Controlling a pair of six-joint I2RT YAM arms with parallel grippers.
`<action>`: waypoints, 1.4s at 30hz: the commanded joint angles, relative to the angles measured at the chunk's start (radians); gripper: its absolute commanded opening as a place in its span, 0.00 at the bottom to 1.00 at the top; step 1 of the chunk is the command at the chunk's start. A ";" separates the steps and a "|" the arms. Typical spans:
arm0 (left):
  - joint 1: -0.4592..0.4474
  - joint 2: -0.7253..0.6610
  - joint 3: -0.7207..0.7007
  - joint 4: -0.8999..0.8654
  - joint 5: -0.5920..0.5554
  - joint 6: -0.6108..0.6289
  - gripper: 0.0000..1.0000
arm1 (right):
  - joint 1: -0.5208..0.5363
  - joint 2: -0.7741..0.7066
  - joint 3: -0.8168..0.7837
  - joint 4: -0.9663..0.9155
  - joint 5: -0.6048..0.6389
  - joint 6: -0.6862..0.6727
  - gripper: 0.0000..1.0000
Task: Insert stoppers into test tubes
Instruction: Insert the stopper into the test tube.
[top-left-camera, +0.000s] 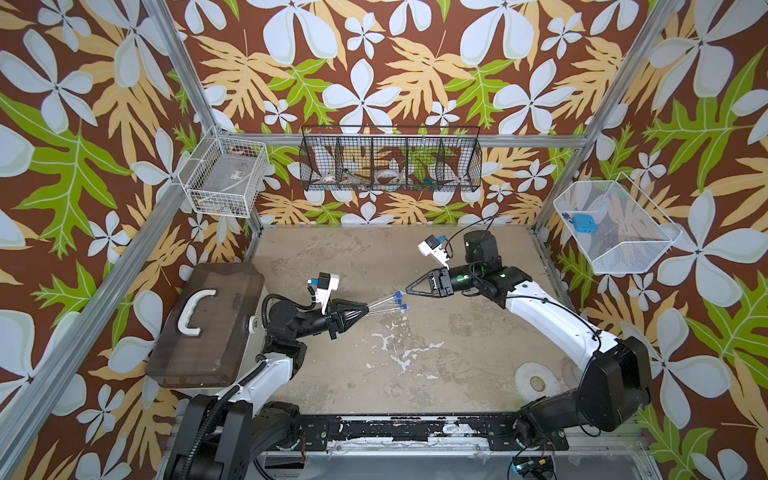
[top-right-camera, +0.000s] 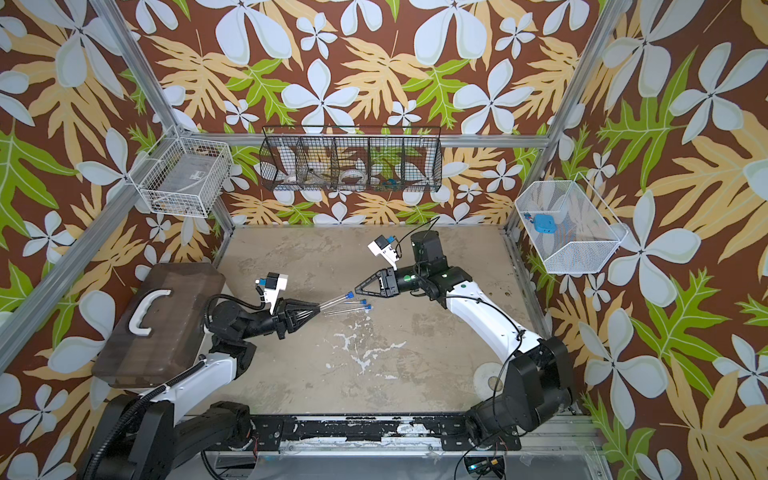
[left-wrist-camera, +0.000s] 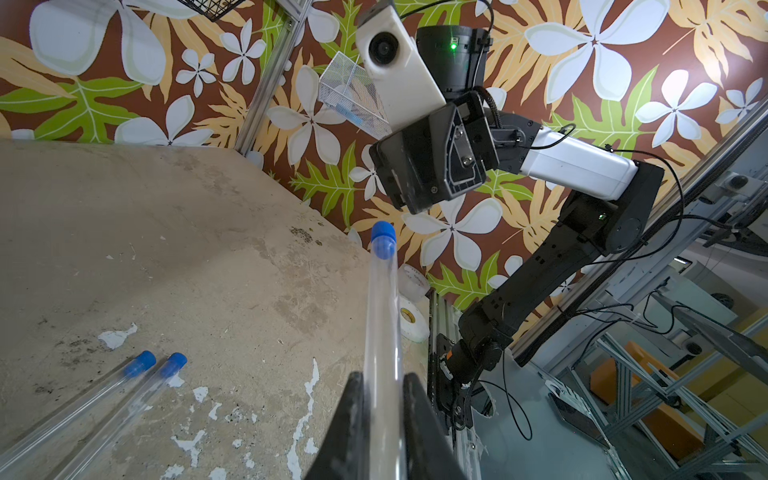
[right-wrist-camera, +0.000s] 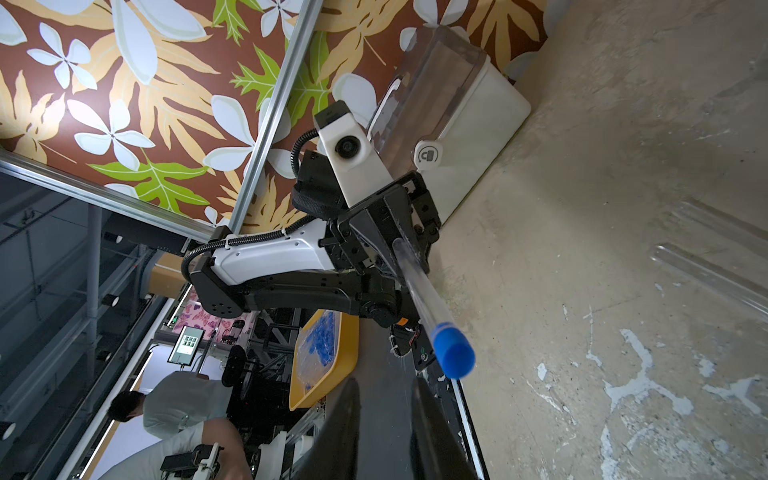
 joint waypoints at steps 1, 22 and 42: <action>0.000 -0.003 0.007 0.017 0.003 0.005 0.00 | -0.003 0.008 -0.016 0.001 0.011 -0.009 0.24; 0.000 -0.003 -0.001 0.067 0.017 -0.024 0.00 | 0.025 0.086 0.031 -0.026 0.012 -0.029 0.24; 0.000 -0.005 0.001 0.038 0.010 -0.007 0.00 | 0.052 0.064 0.024 -0.017 -0.004 -0.026 0.23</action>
